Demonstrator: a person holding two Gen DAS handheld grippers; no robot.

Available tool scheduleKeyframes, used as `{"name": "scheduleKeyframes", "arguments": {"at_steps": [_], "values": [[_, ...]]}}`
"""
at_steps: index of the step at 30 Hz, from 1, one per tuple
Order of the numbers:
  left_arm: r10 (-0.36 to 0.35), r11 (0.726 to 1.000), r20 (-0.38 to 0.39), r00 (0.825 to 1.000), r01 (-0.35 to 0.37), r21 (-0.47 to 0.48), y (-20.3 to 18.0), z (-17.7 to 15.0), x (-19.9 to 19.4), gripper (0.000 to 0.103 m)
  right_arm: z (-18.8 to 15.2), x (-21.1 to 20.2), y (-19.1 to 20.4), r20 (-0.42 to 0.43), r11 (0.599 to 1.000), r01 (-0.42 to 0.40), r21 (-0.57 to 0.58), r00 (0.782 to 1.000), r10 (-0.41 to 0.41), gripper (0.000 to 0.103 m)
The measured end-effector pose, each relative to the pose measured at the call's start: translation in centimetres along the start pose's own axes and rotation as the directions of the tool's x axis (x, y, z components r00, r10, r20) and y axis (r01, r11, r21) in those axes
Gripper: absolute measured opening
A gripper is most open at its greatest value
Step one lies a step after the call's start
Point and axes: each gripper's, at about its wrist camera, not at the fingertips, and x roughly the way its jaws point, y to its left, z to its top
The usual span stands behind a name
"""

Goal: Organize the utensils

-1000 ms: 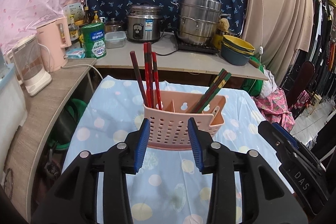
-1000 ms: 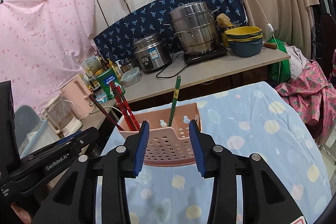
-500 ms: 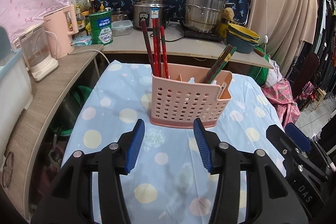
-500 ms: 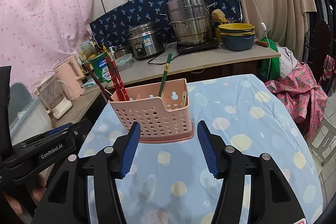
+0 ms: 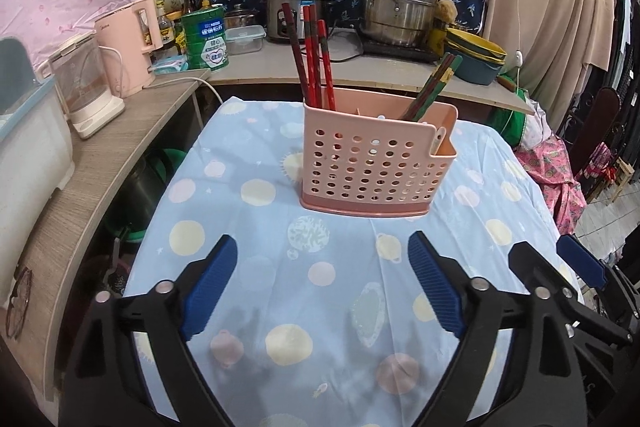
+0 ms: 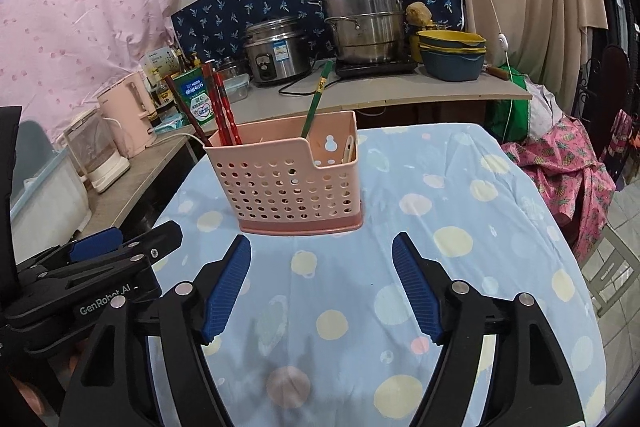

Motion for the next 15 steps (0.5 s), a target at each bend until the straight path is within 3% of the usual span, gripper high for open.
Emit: {"name": "scheduleKeyframes", "arguments": {"at_steps": [8, 15], "values": [[0.033, 0.999, -0.016, 0.999, -0.033, 0.004, 0.1, -0.7, 0.5, 0.094, -0.6, 0.2, -0.9, -0.023, 0.999, -0.007, 0.044, 1.000, 0.008, 0.085], [0.059, 0.998, -0.029, 0.998, -0.060, -0.009, 0.6, -1.3, 0.8, 0.095, -0.8, 0.0, -1.0, -0.005, 0.999, 0.024, 0.038, 1.000, -0.024, 0.086]]}}
